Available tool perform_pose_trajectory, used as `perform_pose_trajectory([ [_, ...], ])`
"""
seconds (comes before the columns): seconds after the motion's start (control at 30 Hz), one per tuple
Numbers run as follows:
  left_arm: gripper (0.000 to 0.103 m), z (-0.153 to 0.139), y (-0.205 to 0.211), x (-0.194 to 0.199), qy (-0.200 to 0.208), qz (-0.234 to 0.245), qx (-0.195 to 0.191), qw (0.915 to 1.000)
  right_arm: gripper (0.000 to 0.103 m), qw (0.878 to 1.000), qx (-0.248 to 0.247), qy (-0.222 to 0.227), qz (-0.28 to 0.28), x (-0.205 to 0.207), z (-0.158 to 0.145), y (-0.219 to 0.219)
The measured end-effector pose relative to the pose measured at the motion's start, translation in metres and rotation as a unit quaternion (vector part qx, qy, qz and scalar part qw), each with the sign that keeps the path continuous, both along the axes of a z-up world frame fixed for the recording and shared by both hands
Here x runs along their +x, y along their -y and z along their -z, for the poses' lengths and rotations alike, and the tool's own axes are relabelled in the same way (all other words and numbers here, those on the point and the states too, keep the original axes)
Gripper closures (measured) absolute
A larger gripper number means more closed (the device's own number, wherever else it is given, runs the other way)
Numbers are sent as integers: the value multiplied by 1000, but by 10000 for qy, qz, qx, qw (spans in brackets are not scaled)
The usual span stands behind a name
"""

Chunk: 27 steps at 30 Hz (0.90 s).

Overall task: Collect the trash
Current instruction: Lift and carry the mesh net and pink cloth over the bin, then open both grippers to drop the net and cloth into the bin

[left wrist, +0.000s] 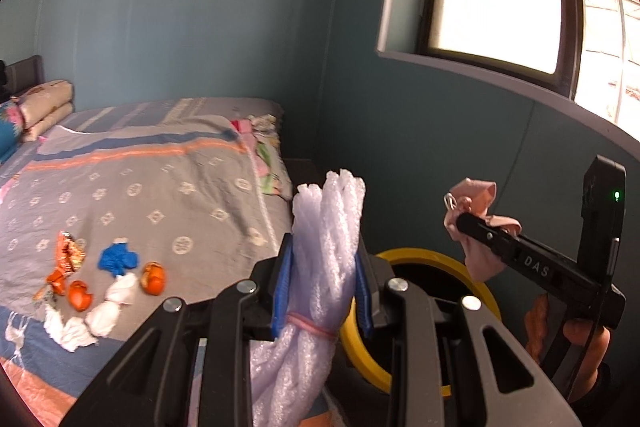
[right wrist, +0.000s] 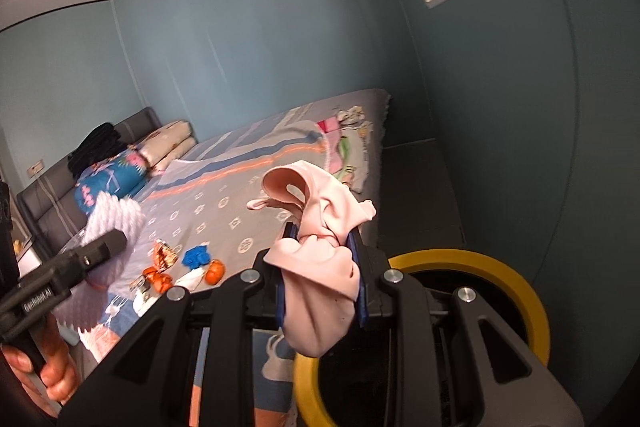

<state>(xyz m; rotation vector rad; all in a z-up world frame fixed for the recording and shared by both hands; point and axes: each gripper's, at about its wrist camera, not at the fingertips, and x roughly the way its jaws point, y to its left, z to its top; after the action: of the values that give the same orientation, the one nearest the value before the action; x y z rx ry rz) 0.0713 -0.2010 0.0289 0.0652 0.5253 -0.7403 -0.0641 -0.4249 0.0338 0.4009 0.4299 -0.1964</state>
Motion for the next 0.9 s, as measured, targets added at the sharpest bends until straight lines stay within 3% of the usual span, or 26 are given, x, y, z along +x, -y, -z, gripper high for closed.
perform_pose_trajectory([
  [0.73,77,52,93,11,-505,759,516,9945,78,9971,354,-283,616,4,34,46],
  [0.9,77,61,103,16,-717,909,473,9922,72,9965,355,-275,701,3,39,49],
])
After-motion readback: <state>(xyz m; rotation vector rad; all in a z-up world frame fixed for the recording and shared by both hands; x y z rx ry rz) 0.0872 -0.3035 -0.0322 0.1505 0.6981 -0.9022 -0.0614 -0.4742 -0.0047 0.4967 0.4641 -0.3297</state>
